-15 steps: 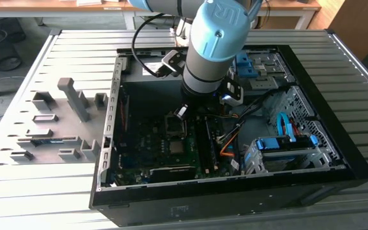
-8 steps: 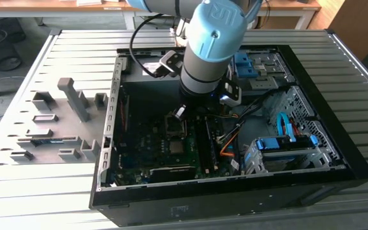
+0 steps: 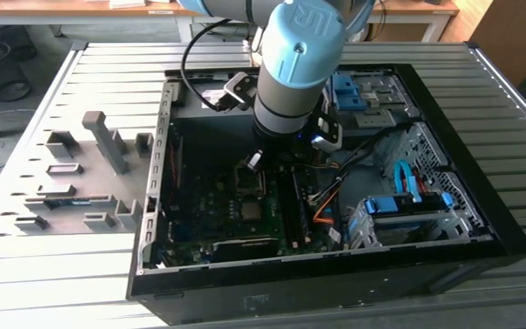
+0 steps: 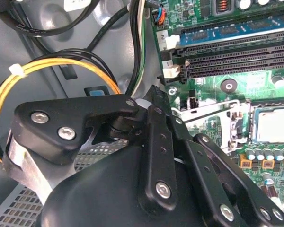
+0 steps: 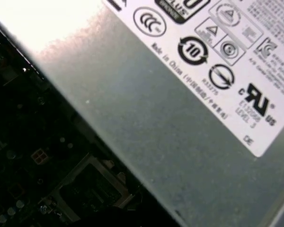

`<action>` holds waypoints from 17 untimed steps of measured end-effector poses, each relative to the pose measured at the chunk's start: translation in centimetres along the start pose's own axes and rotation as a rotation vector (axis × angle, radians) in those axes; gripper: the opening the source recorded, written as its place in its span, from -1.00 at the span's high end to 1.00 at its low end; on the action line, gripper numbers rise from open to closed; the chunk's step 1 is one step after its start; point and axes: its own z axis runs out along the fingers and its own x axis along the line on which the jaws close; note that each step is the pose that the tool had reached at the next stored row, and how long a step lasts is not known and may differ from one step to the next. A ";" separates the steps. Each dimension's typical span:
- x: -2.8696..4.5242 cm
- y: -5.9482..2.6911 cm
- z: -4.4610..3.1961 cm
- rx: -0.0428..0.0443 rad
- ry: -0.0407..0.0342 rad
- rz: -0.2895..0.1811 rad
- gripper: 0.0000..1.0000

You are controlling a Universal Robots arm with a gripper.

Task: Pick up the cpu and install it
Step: 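Close the cpu cover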

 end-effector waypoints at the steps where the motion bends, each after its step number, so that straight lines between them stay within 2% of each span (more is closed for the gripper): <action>1: 0.03 0.02 -0.01 0.0003 -0.0004 0.000 0.80; 12: 0.20 -0.31 -0.12 0.0003 -0.0002 0.000 0.80; 17: 0.19 -0.29 -0.42 0.0003 -0.0002 0.000 0.80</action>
